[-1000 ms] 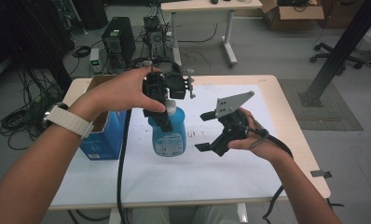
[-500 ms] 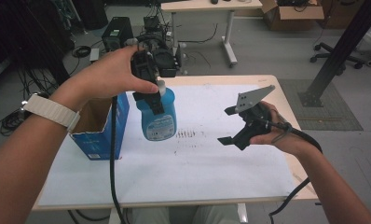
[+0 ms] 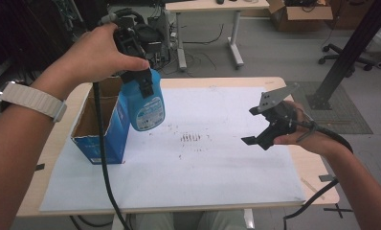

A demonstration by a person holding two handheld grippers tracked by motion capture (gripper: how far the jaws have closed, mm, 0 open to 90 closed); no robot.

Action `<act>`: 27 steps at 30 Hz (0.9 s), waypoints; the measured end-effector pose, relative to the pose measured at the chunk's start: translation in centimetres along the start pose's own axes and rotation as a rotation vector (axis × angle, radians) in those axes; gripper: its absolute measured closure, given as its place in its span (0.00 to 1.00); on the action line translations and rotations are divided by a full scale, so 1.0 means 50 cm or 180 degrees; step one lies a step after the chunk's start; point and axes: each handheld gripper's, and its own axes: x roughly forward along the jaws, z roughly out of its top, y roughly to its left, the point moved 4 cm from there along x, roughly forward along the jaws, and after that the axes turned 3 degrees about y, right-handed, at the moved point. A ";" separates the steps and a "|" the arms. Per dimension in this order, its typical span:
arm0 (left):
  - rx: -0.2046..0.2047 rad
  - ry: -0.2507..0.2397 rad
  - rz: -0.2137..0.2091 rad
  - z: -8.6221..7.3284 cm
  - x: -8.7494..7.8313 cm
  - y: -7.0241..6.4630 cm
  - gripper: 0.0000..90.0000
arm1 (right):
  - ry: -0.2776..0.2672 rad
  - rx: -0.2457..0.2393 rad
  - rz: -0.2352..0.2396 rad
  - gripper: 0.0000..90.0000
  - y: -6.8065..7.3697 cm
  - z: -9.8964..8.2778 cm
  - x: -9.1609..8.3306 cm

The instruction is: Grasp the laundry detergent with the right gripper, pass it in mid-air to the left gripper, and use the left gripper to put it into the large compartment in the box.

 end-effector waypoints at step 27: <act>-0.1447 0.0005 0.0018 -0.078 -0.064 0.127 0.42 | 0.0241 0.0008 -0.0108 0.04 -0.035 -0.037 -0.037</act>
